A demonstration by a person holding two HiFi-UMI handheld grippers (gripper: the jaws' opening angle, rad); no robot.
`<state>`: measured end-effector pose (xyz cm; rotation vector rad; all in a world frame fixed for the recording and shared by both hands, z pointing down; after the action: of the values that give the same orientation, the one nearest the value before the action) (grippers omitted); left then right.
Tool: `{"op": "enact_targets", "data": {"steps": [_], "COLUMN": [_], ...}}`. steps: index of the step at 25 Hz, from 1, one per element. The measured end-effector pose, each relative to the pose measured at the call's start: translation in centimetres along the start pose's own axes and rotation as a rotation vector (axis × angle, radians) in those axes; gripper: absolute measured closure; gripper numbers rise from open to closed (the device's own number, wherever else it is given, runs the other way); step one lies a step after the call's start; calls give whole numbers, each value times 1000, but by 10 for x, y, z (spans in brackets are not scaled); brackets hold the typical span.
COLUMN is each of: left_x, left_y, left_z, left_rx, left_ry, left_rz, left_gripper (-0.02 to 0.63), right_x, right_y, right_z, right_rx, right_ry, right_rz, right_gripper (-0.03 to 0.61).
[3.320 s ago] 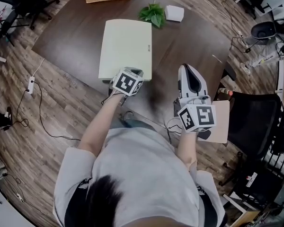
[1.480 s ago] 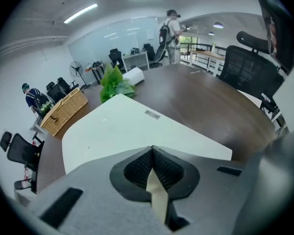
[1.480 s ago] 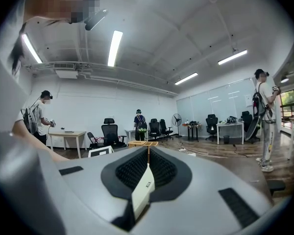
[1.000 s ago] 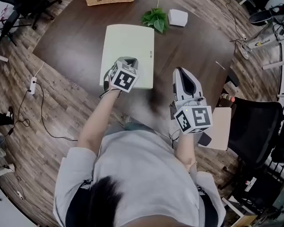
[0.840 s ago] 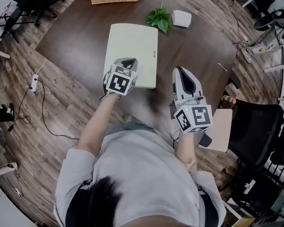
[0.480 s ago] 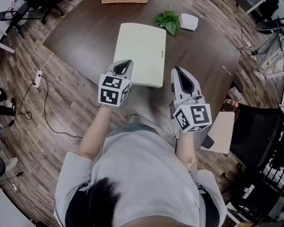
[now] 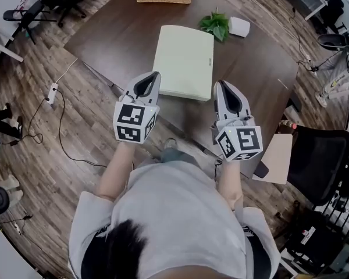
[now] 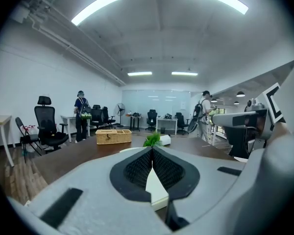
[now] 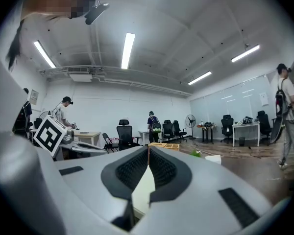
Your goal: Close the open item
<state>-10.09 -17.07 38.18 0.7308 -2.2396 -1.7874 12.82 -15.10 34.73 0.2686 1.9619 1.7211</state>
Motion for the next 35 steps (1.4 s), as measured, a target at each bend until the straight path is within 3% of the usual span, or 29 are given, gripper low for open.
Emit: {"op": "enact_targets", "data": {"steps": [5,18,35], "left_x": [6,6,-9], "left_y": [-13,-39,-46], "left_z": [38,120,215], "left_rx": [-52,-218,-304], "left_ry": [-37,-108,-153], "left_rz": [-33,-21,-18], "left_gripper": [605,604,604], "right_x": [20,64,125], "right_y": [-4,-19,-28], "right_z": [14,61,129], "right_rx": [-19,-80,-171], "right_ry": [22,52,21], "right_rz": [12,65,84], "right_gripper": [565,565,565]}}
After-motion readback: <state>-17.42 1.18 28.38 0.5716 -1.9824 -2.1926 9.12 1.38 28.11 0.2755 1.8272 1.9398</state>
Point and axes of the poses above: the fingertips, and each gripper's own axes: z backward along the fingers, x to its left, y out of its underside, the point moved 7 cm from there along z, backward along the fingers, and after that the axes turned 11 degrees about -z, right-handed, at the moved point
